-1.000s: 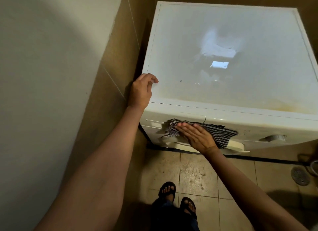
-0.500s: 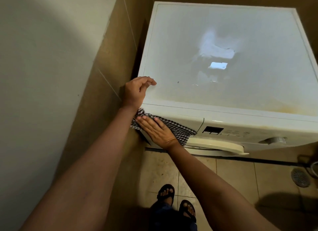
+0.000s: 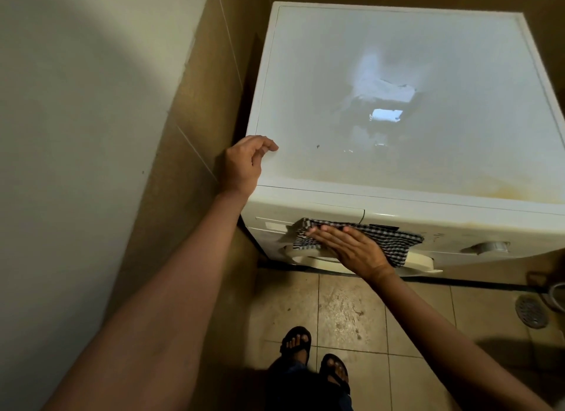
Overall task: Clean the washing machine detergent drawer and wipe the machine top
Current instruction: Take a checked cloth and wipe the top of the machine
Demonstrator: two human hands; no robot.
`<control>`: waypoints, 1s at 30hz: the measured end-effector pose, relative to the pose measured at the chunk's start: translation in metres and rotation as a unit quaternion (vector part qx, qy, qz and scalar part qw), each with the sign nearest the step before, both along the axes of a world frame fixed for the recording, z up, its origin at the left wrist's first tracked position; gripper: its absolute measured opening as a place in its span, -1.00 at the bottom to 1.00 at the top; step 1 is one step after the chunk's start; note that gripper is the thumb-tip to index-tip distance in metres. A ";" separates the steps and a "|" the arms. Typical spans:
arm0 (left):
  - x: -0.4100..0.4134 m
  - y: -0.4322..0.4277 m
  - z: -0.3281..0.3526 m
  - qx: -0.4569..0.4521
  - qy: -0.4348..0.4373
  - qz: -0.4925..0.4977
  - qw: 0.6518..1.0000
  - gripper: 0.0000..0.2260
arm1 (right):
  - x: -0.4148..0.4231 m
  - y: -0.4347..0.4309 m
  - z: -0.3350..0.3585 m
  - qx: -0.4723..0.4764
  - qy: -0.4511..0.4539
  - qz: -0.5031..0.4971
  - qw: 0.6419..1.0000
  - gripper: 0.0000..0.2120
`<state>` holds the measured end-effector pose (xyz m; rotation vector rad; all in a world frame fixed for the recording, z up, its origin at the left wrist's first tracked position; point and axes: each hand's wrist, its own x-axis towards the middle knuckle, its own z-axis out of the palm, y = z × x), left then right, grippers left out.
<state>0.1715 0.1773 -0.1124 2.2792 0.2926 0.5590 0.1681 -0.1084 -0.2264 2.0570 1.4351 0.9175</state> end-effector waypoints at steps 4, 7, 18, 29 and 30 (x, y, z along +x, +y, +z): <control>0.001 0.001 0.000 0.000 0.005 -0.003 1.000 -0.78 | 0.004 -0.004 0.018 0.117 0.011 0.000 0.993 -0.27; 0.002 0.001 0.001 -0.004 0.000 0.001 1.000 -0.74 | 0.003 0.009 0.030 0.160 0.022 -0.010 0.987 -0.31; 0.001 0.003 0.005 -0.067 0.035 0.103 0.992 -0.65 | 0.016 0.140 0.123 0.103 0.426 -0.087 0.894 -0.37; 0.003 -0.004 0.009 0.080 0.045 0.054 0.994 -0.77 | 0.120 0.130 0.136 0.149 0.513 -0.218 0.817 -0.46; 0.005 -0.004 0.010 0.089 0.050 0.050 0.994 -0.76 | 0.129 0.125 0.135 0.166 0.515 -0.239 0.807 -0.46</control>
